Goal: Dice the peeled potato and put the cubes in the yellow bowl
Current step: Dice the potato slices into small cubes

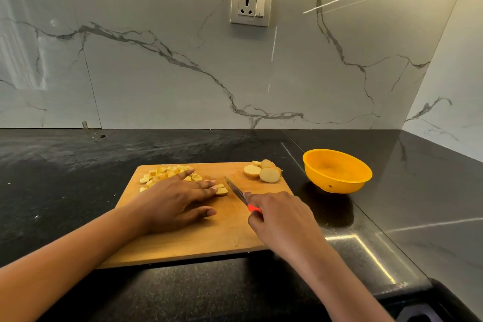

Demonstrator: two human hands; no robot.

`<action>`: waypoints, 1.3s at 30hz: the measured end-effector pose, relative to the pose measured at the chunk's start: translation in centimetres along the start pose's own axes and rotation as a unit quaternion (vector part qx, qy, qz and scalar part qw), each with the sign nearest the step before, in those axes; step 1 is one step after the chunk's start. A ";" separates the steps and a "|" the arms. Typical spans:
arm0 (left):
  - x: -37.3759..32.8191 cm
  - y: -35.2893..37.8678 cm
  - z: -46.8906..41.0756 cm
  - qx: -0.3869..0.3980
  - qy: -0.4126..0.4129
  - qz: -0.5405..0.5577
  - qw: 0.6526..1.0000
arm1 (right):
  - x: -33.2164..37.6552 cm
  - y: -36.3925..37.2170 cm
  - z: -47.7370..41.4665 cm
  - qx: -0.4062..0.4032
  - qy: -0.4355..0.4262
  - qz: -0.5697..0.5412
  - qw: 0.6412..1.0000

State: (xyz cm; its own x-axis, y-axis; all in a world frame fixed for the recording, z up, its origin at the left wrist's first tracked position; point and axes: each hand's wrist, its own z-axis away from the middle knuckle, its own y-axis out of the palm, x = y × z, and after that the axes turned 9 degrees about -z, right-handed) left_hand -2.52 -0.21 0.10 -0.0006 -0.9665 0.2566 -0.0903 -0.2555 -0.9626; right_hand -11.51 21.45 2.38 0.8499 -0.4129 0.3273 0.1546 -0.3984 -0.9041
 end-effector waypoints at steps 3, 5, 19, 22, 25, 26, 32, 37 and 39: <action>0.2 -0.2 0.1 0.022 0.013 -0.004 1.000 | 0.0 0.9 -0.4 0.005 0.005 -0.014 1.000; 0.4 -0.2 0.1 0.026 0.024 0.002 0.999 | 0.0 1.4 -0.5 0.012 0.006 -0.017 1.000; 0.6 -0.3 -0.5 0.039 0.043 -0.061 0.996 | 0.6 2.1 -1.4 0.040 -0.002 0.014 0.999; 0.3 -0.5 -0.5 0.041 0.042 -0.075 0.995 | 1.3 2.4 -2.6 0.067 0.001 0.032 0.997; 0.1 -0.6 -0.5 0.038 0.041 -0.081 0.995 | 2.0 2.6 -2.4 0.080 -0.004 0.049 0.996; 0.1 -0.6 -0.5 0.039 0.041 -0.083 0.995 | 2.0 2.5 -1.9 0.081 -0.006 0.050 0.995; 0.5 0.0 -0.2 0.020 0.034 -0.033 0.999 | 1.0 0.5 1.0 0.070 -0.013 0.032 0.997; 1.5 0.5 0.5 -0.012 0.011 0.051 0.999 | 1.4 0.8 0.2 0.033 0.005 -0.004 0.999; 1.7 0.4 0.6 -0.006 0.017 0.031 0.999 | 1.6 1.3 -0.2 0.033 0.013 -0.014 0.999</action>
State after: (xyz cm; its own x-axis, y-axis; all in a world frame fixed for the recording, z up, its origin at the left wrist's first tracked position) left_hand -2.01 -1.95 0.06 -0.0410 -0.9789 0.2001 -0.1002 -0.1952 -0.9756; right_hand -10.09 20.14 1.78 0.8321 -0.4232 0.3585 0.2119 -0.3547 -0.9106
